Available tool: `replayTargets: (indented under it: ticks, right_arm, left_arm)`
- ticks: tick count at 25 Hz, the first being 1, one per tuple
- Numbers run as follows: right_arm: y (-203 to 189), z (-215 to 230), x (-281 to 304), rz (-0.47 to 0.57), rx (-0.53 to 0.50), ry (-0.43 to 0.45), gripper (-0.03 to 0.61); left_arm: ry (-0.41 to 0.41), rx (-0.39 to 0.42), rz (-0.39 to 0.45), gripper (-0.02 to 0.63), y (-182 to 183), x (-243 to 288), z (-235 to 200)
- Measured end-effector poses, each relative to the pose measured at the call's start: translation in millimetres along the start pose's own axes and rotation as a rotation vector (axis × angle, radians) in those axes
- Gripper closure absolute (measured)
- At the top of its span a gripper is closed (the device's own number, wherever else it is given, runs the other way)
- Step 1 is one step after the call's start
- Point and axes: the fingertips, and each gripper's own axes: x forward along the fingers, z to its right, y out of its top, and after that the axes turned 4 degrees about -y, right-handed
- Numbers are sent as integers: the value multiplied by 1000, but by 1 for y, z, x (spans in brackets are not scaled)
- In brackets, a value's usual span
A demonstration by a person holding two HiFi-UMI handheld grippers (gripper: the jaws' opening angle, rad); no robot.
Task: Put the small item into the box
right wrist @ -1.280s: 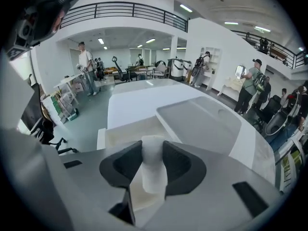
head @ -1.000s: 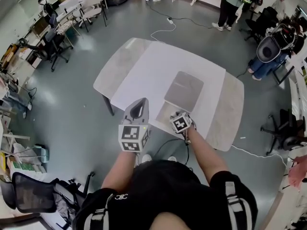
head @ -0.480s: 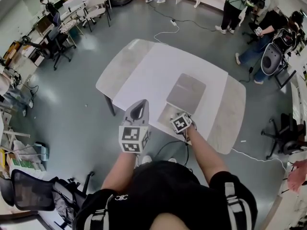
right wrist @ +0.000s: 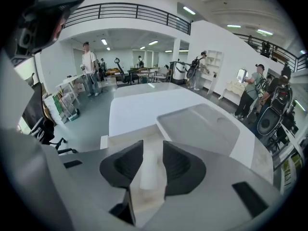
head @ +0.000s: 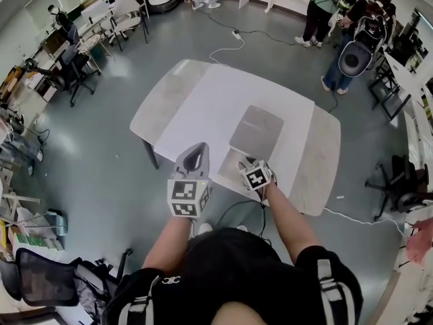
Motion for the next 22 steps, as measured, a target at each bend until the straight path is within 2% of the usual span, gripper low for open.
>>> replayTargets:
  ticks: [5, 7, 22]
  right_arm:
    - [35, 18, -35, 150, 19, -97, 542]
    - [44, 23, -48, 196, 37, -119, 556]
    - [112, 68, -198, 664, 196, -336, 566]
  left_arm:
    - [-26, 3, 5, 601, 3, 5, 8]
    - [-37, 4, 7, 601, 2, 7, 12]
    - [-138, 22, 7, 601, 4, 30, 51]
